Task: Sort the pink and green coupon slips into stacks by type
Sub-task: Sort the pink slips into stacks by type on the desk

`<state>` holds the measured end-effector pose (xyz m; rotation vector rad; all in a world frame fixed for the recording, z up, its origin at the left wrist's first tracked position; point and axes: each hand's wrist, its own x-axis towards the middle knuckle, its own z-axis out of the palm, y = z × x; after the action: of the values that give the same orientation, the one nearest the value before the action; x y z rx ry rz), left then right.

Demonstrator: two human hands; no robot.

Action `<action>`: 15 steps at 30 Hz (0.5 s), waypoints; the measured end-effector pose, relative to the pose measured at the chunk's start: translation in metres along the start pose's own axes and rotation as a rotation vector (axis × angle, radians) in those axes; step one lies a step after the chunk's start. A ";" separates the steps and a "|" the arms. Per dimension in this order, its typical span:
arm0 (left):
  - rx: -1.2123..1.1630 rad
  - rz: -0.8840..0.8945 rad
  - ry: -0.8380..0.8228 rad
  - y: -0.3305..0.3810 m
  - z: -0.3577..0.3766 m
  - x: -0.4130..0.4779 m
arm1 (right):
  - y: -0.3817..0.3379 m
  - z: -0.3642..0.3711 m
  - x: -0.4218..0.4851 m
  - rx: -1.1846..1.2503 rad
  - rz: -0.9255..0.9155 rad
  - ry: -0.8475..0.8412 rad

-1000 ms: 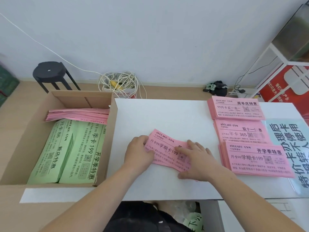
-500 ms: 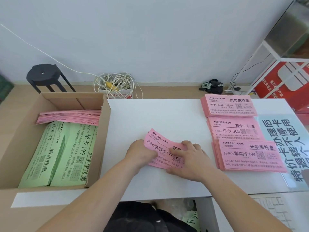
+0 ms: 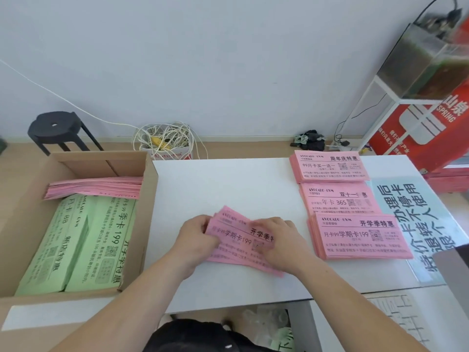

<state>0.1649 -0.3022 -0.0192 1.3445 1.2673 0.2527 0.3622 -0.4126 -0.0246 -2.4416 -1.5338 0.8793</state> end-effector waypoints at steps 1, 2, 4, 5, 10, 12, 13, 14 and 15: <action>0.016 0.025 -0.006 0.000 -0.002 -0.003 | 0.000 -0.002 0.001 0.021 0.007 0.042; 0.028 0.051 -0.009 0.000 -0.004 -0.005 | -0.001 -0.005 0.003 -0.002 0.003 0.064; 0.048 0.109 -0.022 -0.002 -0.009 -0.009 | -0.004 -0.014 0.004 -0.069 -0.009 0.049; 0.060 0.139 -0.027 -0.004 -0.011 -0.010 | -0.007 -0.020 0.003 -0.079 -0.006 0.013; 0.063 0.275 0.025 -0.010 -0.017 -0.019 | -0.023 -0.049 -0.007 -0.292 -0.141 0.076; 0.060 0.310 0.052 -0.013 -0.018 -0.020 | -0.025 -0.046 -0.006 -0.393 -0.255 0.250; 0.063 0.321 0.057 -0.015 -0.018 -0.021 | -0.025 -0.039 -0.005 -0.418 -0.298 0.314; 0.069 0.321 0.057 -0.018 -0.017 -0.021 | -0.023 -0.030 -0.004 -0.421 -0.322 0.364; 0.067 0.311 0.050 -0.020 -0.017 -0.021 | -0.021 -0.022 -0.003 -0.409 -0.339 0.400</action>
<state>0.1337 -0.3150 -0.0199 1.6012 1.1125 0.4662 0.3566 -0.4009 0.0032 -2.2875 -2.0165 0.0127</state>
